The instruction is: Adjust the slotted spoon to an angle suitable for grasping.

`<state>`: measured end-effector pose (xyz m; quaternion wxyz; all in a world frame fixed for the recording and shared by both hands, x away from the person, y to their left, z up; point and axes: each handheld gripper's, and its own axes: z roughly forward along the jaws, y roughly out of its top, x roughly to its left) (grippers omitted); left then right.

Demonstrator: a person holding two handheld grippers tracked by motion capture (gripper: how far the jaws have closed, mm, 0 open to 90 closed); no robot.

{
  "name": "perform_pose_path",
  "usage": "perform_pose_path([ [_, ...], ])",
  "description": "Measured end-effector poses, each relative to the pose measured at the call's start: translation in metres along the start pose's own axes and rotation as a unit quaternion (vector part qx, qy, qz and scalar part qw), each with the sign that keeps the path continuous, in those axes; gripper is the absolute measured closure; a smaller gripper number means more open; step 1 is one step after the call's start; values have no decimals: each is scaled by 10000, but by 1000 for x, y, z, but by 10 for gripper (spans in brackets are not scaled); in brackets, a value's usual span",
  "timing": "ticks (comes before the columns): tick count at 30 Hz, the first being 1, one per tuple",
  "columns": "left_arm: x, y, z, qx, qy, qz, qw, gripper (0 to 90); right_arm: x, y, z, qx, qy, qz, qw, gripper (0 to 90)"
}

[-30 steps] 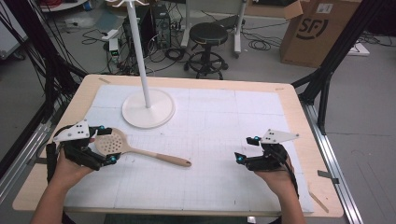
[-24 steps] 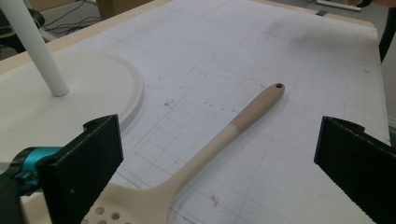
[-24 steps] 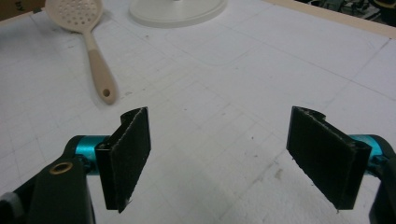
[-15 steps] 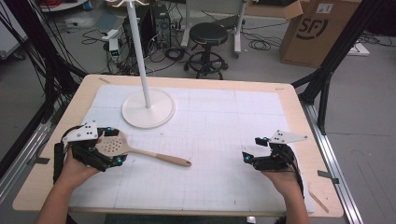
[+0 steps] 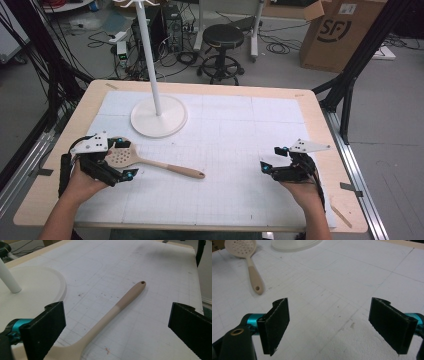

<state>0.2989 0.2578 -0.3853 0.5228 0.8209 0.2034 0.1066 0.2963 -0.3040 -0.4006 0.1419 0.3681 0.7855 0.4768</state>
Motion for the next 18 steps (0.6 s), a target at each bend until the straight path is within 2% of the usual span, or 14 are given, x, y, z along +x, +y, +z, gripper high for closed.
perform_pose_path([
  [5,4,0,0,-50,23,-88,9999,17,-2,0,0,6,18,14,10000,157],
  [9,5,2,5,49,25,-89,9999,17,-4,-2,-1,11,-5,56,10000,157],
  [12,3,4,10,165,67,-53,9998,17,-5,-4,-2,25,7,81,10000,157],
  [15,-5,10,23,455,160,149,9987,17,-6,-8,-2,115,8,13,9999,157],
  [18,-10,17,37,637,163,159,9977,17,-6,-9,-4,150,-3,57,9999,157],
])
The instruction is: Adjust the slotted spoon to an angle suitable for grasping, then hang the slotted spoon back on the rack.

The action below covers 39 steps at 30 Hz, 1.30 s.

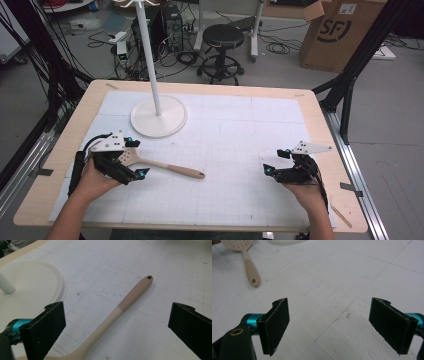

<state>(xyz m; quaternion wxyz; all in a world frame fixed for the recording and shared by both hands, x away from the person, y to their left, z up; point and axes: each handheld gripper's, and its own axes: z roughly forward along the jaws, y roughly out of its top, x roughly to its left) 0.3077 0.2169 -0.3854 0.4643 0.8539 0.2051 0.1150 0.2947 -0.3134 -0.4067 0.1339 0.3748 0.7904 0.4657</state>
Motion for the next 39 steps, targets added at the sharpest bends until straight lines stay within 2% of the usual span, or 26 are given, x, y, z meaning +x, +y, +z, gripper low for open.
perform_pose_path([
  [2,-3,7,10,181,7,85,9998,17,0,0,-1,-68,33,-14,10000,157],
  [3,-3,7,10,181,7,85,9998,20,0,0,-1,-71,51,-7,10000,157],
  [5,-3,21,21,350,-41,206,9992,28,-2,0,0,-82,66,5,9999,157],
  [8,0,31,31,527,-65,250,9983,28,-3,0,1,-117,58,36,9999,157],
  [13,5,35,43,747,-179,283,9966,28,-5,1,-1,-176,54,78,9998,157],
  [16,6,33,48,865,-173,237,9958,28,-6,1,-2,-218,69,106,9997,157],
  [21,18,27,64,1263,-304,141,9914,28,-10,1,-4,-260,61,179,9995,157],
  [22,18,27,64,1263,-304,141,9914,28,-10,1,-4,-260,61,179,9995,157],
  [23,20,27,69,1551,-290,224,9872,28,-13,1,-4,-267,36,192,9995,157],
  [24,19,29,72,1618,-302,274,9860,28,-13,0,-4,-268,43,204,9994,157],
  [27,16,33,78,1615,-501,425,9847,28,-18,-2,-5,-275,2,278,9992,157],
  [28,15,34,80,1671,-552,458,9833,39,-19,-2,-5,-270,1,282,9992,157],
  [30,14,32,83,1728,-649,457,9818,103,-20,-2,-5,-269,-15,281,9992,157],
  [31,14,32,83,1728,-649,457,9818,116,-20,-2,-5,-271,-3,280,9992,157],
  [32,13,32,84,1841,-608,522,9796,117,-20,-2,-5,-281,12,268,9992,157],
  [37,11,33,85,1815,-633,538,9799,124,-18,-1,-6,-326,53,235,9992,157],
  [39,14,36,87,1962,-572,575,9772,129,-18,-1,-6,-320,50,258,9991,157],
])
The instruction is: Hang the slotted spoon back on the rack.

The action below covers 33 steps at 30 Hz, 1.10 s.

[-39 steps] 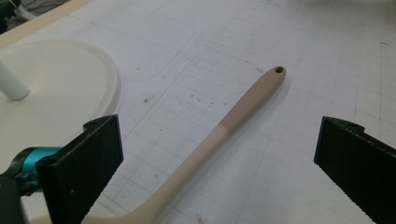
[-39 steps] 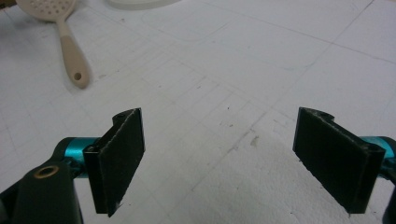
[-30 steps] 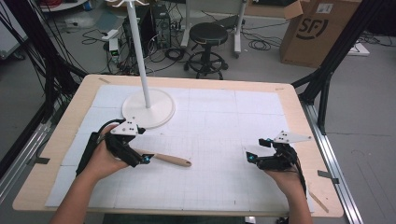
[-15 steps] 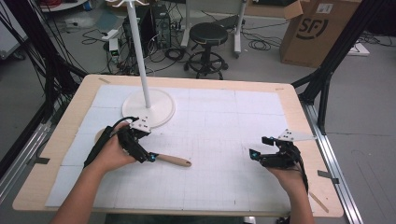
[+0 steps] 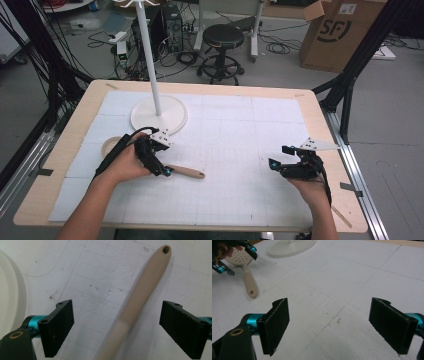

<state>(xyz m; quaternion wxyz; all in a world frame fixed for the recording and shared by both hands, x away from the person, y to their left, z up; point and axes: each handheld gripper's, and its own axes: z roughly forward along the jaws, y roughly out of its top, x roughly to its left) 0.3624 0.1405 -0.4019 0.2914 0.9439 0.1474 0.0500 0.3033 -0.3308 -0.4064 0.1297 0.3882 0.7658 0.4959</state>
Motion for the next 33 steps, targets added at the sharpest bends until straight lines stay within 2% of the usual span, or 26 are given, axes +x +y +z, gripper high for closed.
perform_pose_path([
  [2,2,3,0,14,-34,20,10000,130,-1,0,-1,-2,-43,9,10000,157],
  [5,4,8,0,101,-174,117,9997,208,1,-1,-2,-15,-49,1,10000,157],
  [10,4,9,3,294,-119,209,9993,263,2,-2,0,77,-62,-25,9999,157],
  [11,2,11,5,496,-20,317,9983,268,2,-2,0,61,-54,-35,10000,157],
  [12,1,12,6,544,-18,352,9979,277,3,-1,0,52,-44,-30,10000,157],
  [14,0,14,8,666,-122,425,9968,323,4,-1,-1,30,-23,-67,10000,157],
  [19,-6,18,10,802,-123,590,9950,361,4,0,-2,-4,-9,-63,10000,157],
  [28,-5,16,7,962,-181,541,9937,431,5,0,-4,-40,3,-69,10000,157],
  [33,-5,15,11,1113,-193,594,9918,490,5,0,-4,-41,9,-52,10000,158],
])
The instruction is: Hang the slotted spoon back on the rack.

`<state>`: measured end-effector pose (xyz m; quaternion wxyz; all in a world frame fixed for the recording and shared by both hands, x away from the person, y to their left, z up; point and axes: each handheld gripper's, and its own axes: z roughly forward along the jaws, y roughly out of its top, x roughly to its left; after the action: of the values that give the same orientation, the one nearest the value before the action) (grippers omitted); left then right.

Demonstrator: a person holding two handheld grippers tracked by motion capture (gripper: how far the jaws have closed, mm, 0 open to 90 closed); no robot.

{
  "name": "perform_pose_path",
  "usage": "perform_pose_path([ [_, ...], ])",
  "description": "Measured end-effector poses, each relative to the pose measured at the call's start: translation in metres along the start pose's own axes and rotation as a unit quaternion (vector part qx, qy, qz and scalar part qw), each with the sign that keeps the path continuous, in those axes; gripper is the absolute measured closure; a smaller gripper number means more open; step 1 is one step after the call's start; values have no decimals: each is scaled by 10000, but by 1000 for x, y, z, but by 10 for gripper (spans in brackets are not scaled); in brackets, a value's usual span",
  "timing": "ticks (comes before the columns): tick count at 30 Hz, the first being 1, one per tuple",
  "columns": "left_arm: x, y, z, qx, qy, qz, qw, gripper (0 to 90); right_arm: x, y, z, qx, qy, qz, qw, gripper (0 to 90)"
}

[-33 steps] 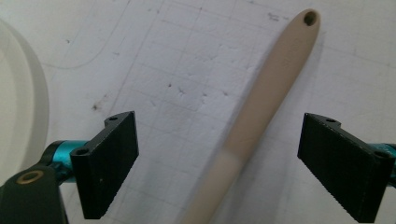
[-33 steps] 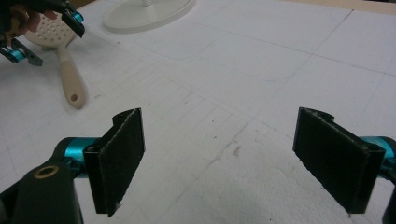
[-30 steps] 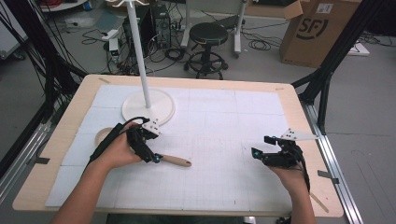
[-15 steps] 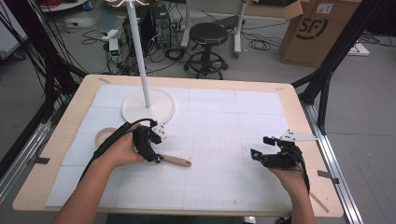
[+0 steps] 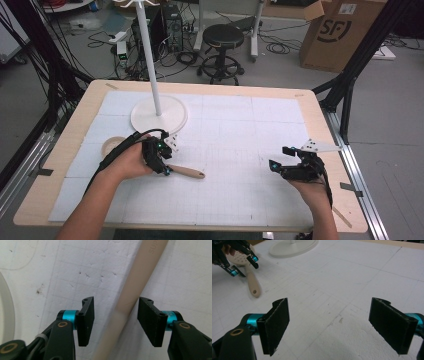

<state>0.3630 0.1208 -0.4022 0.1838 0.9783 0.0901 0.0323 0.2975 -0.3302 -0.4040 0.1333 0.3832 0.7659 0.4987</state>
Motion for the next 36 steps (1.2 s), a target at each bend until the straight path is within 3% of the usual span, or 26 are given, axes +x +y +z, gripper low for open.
perform_pose_path([
  [5,0,-1,3,67,-124,-15,9999,524,0,0,0,5,0,4,10000,158],
  [8,2,-3,5,229,-210,-40,9995,569,0,0,1,24,-4,4,10000,158],
  [14,5,-3,6,256,-283,-93,9992,604,1,-1,1,39,-8,0,10000,158],
  [23,4,3,7,466,-219,44,9987,649,1,-1,0,23,-18,-3,10000,159],
  [29,2,3,7,456,-202,144,9987,664,0,-1,-1,18,-20,16,10000,160],
  [34,2,3,5,490,-228,109,9985,732,-1,-2,-1,10,-31,15,10000,160],
  [36,1,2,5,532,-210,-36,9984,752,-1,-2,-1,26,-24,22,10000,160],
])
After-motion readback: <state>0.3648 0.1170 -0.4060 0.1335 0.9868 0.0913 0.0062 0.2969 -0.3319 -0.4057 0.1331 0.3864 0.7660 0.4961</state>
